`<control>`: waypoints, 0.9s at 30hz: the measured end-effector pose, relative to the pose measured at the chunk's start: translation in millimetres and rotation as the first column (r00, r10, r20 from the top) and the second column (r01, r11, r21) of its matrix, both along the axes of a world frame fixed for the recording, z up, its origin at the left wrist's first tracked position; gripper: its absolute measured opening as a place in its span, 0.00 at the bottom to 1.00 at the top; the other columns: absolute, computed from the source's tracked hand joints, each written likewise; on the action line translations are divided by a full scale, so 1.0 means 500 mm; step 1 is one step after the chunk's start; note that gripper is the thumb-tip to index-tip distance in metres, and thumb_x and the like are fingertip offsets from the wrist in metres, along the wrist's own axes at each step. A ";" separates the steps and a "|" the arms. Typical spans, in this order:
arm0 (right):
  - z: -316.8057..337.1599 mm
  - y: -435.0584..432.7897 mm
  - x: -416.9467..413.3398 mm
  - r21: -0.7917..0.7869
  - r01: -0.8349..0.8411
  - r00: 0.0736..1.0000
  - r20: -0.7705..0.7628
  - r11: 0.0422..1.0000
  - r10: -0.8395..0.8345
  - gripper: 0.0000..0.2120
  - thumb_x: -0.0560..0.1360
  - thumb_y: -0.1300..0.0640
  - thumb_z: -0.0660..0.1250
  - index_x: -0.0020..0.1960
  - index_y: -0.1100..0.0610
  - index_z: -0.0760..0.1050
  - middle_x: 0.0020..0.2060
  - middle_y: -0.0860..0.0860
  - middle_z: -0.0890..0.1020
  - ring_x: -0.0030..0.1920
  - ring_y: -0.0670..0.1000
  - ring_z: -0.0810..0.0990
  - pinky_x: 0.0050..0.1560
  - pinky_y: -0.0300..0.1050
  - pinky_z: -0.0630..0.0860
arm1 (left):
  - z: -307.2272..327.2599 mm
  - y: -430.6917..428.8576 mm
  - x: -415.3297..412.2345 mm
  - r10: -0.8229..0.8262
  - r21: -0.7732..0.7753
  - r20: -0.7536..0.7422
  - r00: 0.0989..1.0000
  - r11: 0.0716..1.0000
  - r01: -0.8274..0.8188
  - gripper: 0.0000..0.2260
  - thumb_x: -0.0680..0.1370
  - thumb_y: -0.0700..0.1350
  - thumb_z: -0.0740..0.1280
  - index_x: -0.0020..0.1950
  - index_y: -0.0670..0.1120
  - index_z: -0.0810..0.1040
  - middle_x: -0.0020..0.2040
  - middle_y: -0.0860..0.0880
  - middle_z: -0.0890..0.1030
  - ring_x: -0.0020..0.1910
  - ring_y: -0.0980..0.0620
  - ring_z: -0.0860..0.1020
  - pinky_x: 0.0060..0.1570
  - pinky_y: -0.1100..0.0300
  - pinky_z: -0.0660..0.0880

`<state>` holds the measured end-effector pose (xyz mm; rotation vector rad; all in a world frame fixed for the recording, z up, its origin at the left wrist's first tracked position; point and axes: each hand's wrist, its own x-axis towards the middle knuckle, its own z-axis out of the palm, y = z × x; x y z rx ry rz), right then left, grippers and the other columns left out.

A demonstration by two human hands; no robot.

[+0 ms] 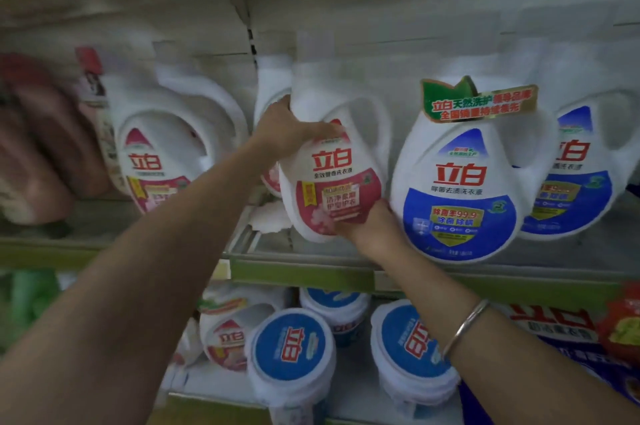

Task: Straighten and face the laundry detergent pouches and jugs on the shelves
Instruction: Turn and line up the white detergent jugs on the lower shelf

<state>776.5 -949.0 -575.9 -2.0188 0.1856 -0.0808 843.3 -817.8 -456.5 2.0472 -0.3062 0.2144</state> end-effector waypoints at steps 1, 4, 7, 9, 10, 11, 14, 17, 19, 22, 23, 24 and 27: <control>0.001 0.000 0.005 -0.042 0.013 1.000 -0.005 0.999 -0.013 0.45 0.60 0.42 0.77 0.70 0.53 0.61 0.60 0.49 0.77 0.61 0.52 0.75 0.60 0.48 0.73 | 0.004 0.021 -0.004 -0.005 0.019 -0.017 1.000 1.000 0.006 0.20 0.63 0.51 0.78 0.50 0.52 0.75 0.45 0.53 0.82 0.40 0.55 0.82 0.38 0.63 0.79; 0.012 0.002 0.019 -0.105 0.006 1.000 0.009 0.995 -0.005 0.38 0.61 0.49 0.79 0.65 0.55 0.65 0.54 0.48 0.77 0.55 0.50 0.77 0.53 0.45 0.74 | 0.015 0.073 -0.014 -0.023 0.112 -0.043 0.999 0.993 0.028 0.20 0.64 0.50 0.78 0.52 0.52 0.74 0.45 0.53 0.83 0.41 0.56 0.82 0.41 0.60 0.80; 0.014 0.028 0.039 -0.055 -0.082 0.995 0.051 0.995 0.084 0.32 0.60 0.51 0.80 0.60 0.55 0.70 0.49 0.44 0.80 0.50 0.45 0.79 0.55 0.49 0.78 | 0.023 0.105 -0.019 -0.004 0.164 -0.051 0.999 0.986 0.012 0.24 0.65 0.51 0.77 0.57 0.50 0.73 0.49 0.49 0.83 0.44 0.51 0.83 0.49 0.52 0.80; 0.003 0.052 0.049 0.020 -0.072 0.994 0.084 0.997 0.070 0.35 0.60 0.52 0.81 0.62 0.54 0.69 0.50 0.45 0.80 0.50 0.46 0.79 0.55 0.51 0.79 | 0.002 0.105 -0.025 0.071 0.160 0.007 0.997 0.985 -0.072 0.28 0.65 0.53 0.76 0.61 0.49 0.71 0.52 0.49 0.81 0.45 0.50 0.82 0.46 0.52 0.81; -0.002 0.061 0.052 0.049 -0.054 0.994 0.096 0.997 0.049 0.37 0.60 0.51 0.80 0.63 0.54 0.66 0.51 0.45 0.78 0.51 0.45 0.78 0.55 0.48 0.78 | -0.021 0.099 -0.033 0.142 0.158 0.065 0.988 0.976 -0.151 0.30 0.66 0.55 0.75 0.63 0.48 0.70 0.52 0.50 0.81 0.45 0.52 0.82 0.44 0.55 0.81; -0.006 0.067 0.052 0.073 -0.033 0.994 0.107 0.997 0.025 0.39 0.60 0.51 0.80 0.64 0.54 0.63 0.51 0.45 0.77 0.51 0.45 0.77 0.53 0.46 0.77 | -0.055 0.093 -0.038 0.218 0.148 0.116 0.969 0.961 -0.234 0.31 0.66 0.57 0.74 0.64 0.48 0.69 0.52 0.51 0.80 0.45 0.53 0.81 0.41 0.58 0.80; -0.007 0.072 0.052 0.085 0.024 0.991 0.132 0.996 -0.035 0.40 0.62 0.51 0.79 0.66 0.54 0.60 0.54 0.48 0.74 0.49 0.45 0.75 0.48 0.44 0.77 | -0.158 0.069 -0.058 0.326 -0.053 0.097 0.940 0.945 -0.323 0.35 0.63 0.64 0.72 0.63 0.50 0.65 0.52 0.52 0.79 0.47 0.54 0.81 0.42 0.56 0.81; -0.013 0.089 0.055 0.078 0.079 0.987 0.133 0.994 -0.089 0.38 0.65 0.54 0.78 0.66 0.55 0.59 0.56 0.50 0.74 0.50 0.48 0.77 0.47 0.44 0.78 | -0.226 0.061 -0.050 0.378 -0.152 -0.015 0.926 0.914 -0.376 0.35 0.61 0.63 0.74 0.62 0.51 0.65 0.54 0.54 0.79 0.51 0.54 0.80 0.49 0.51 0.81; -0.021 0.106 0.062 0.068 0.115 0.980 0.157 0.991 -0.124 0.39 0.65 0.54 0.78 0.67 0.54 0.58 0.58 0.52 0.74 0.53 0.52 0.79 0.49 0.49 0.80 | -0.244 0.064 -0.042 0.386 -0.169 -0.106 0.916 0.901 -0.399 0.34 0.63 0.56 0.77 0.62 0.49 0.65 0.54 0.53 0.79 0.53 0.54 0.79 0.52 0.54 0.79; -0.025 0.131 0.085 0.060 0.150 0.972 0.174 0.987 -0.158 0.38 0.67 0.55 0.76 0.68 0.54 0.57 0.59 0.53 0.73 0.55 0.53 0.79 0.49 0.51 0.82 | -0.248 0.081 -0.015 0.347 -0.215 -0.193 0.918 0.898 -0.385 0.31 0.64 0.49 0.77 0.60 0.44 0.65 0.55 0.48 0.79 0.55 0.51 0.79 0.53 0.54 0.79; -0.026 0.138 0.094 0.053 0.160 0.971 0.171 0.986 -0.167 0.38 0.67 0.55 0.76 0.67 0.54 0.56 0.60 0.54 0.72 0.55 0.54 0.79 0.49 0.51 0.82 | -0.241 0.086 -0.009 0.334 -0.229 -0.203 0.920 0.898 -0.377 0.31 0.65 0.49 0.77 0.60 0.42 0.65 0.55 0.47 0.79 0.55 0.49 0.80 0.54 0.52 0.79; -0.026 0.144 0.103 0.046 0.170 0.970 0.169 0.984 -0.176 0.37 0.67 0.56 0.76 0.67 0.54 0.56 0.60 0.54 0.72 0.56 0.55 0.79 0.49 0.51 0.82 | -0.237 0.092 0.000 0.340 -0.224 -0.209 0.917 0.896 -0.384 0.31 0.65 0.49 0.77 0.60 0.42 0.65 0.56 0.46 0.79 0.55 0.49 0.79 0.55 0.49 0.78; -0.028 0.155 0.119 0.018 0.180 0.967 0.177 0.983 -0.181 0.39 0.67 0.54 0.76 0.68 0.54 0.56 0.60 0.55 0.71 0.56 0.56 0.78 0.50 0.53 0.81 | -0.234 0.101 0.012 0.352 -0.203 -0.212 0.911 0.896 -0.394 0.31 0.65 0.50 0.77 0.60 0.42 0.65 0.56 0.46 0.79 0.55 0.48 0.79 0.55 0.47 0.78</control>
